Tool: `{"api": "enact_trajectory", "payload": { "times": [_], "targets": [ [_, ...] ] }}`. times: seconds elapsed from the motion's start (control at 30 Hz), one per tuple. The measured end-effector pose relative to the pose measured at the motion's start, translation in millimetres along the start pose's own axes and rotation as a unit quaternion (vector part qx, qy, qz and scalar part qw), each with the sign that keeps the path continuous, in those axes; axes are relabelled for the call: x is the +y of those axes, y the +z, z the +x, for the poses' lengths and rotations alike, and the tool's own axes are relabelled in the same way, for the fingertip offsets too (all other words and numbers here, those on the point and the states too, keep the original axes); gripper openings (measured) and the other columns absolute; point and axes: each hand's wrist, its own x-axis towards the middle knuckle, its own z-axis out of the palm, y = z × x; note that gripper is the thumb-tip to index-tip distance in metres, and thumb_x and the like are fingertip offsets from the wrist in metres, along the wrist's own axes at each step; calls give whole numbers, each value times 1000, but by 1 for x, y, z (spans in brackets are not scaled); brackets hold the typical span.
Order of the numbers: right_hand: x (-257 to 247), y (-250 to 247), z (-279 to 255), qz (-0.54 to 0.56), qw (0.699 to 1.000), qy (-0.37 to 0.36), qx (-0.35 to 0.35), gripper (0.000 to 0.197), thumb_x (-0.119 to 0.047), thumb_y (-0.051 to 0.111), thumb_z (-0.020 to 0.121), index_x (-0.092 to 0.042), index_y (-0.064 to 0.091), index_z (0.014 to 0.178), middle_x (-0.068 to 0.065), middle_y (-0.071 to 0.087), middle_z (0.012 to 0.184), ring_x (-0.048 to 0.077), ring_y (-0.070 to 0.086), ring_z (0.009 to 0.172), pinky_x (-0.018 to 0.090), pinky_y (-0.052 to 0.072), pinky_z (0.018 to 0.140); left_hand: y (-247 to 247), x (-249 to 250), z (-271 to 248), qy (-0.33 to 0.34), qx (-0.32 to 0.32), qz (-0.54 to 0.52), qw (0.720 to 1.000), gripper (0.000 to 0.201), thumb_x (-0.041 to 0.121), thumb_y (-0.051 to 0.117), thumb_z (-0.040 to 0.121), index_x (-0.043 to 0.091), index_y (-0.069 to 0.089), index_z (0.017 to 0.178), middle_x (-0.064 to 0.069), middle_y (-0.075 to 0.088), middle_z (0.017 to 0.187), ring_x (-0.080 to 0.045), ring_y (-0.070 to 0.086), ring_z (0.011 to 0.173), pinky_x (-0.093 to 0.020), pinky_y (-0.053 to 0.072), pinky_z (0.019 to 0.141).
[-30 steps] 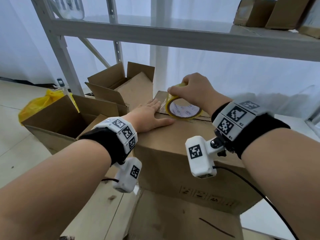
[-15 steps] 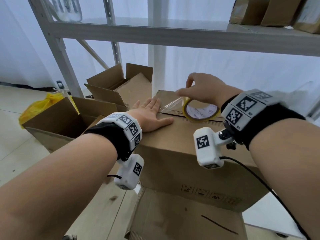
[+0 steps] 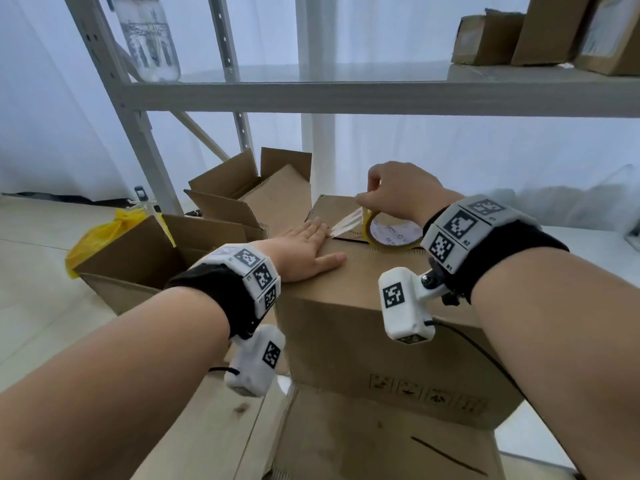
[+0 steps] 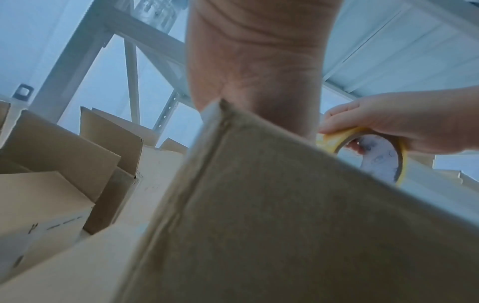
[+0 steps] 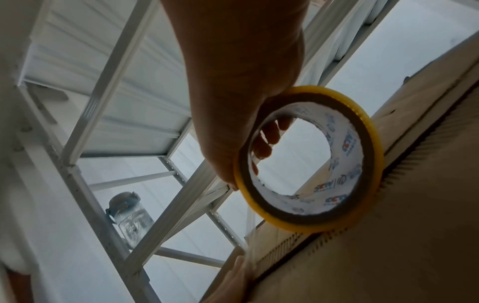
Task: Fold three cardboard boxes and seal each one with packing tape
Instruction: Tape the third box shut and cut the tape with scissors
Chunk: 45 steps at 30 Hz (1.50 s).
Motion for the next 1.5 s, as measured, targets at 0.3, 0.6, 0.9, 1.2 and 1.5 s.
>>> {"api": "enact_trajectory", "payload": {
  "times": [0.3, 0.6, 0.9, 1.2, 1.5],
  "targets": [
    [15, 0, -9, 83, 995, -23, 47, 34, -46, 55, 89, -22, 68, 110, 0, 58, 110, 19, 49, 109, 33, 42, 89, -4, 9, 3, -38, 22, 22, 999, 81, 73, 17, 90, 25, 1, 153, 6, 0, 161, -14, 1, 148, -43, 2, 117],
    [8, -2, 1, 120, 991, 40, 53, 28, -42, 67, 80, -15, 64, 76, -3, 62, 76, 14, 56, 78, 27, 39, 66, 1, 7, 8, -6, 22, -21, 1000, 80, 65, 19, 94, 17, -8, 152, -2, -13, 160, -13, -10, 147, -32, -6, 117],
    [30, -16, -9, 22, 999, 45, -4, 26, -44, 66, 81, -19, 60, 75, -3, 60, 79, 15, 54, 80, 27, 38, 63, 1, 14, 15, 10, 26, -20, 999, 82, 67, 20, 93, 19, -8, 153, 1, -12, 160, -11, -8, 147, -35, -5, 119],
    [33, -3, -13, 19, 998, 63, 10, 23, -44, 61, 83, -21, 61, 85, -6, 59, 79, 17, 57, 85, 31, 44, 69, 9, -5, 6, 16, 25, -216, 976, 76, 53, 44, 95, 28, 3, 153, 2, -15, 160, -18, 4, 147, -27, 5, 115],
    [37, 1, -21, 44, 997, 41, 47, 26, -46, 61, 84, -21, 58, 87, -6, 55, 81, 17, 53, 86, 32, 40, 70, 12, -11, 16, -41, 36, -396, 917, 58, 43, 66, 85, 14, 49, 133, -1, 60, 127, -15, 60, 109, -32, 45, 102]
  ]
}}
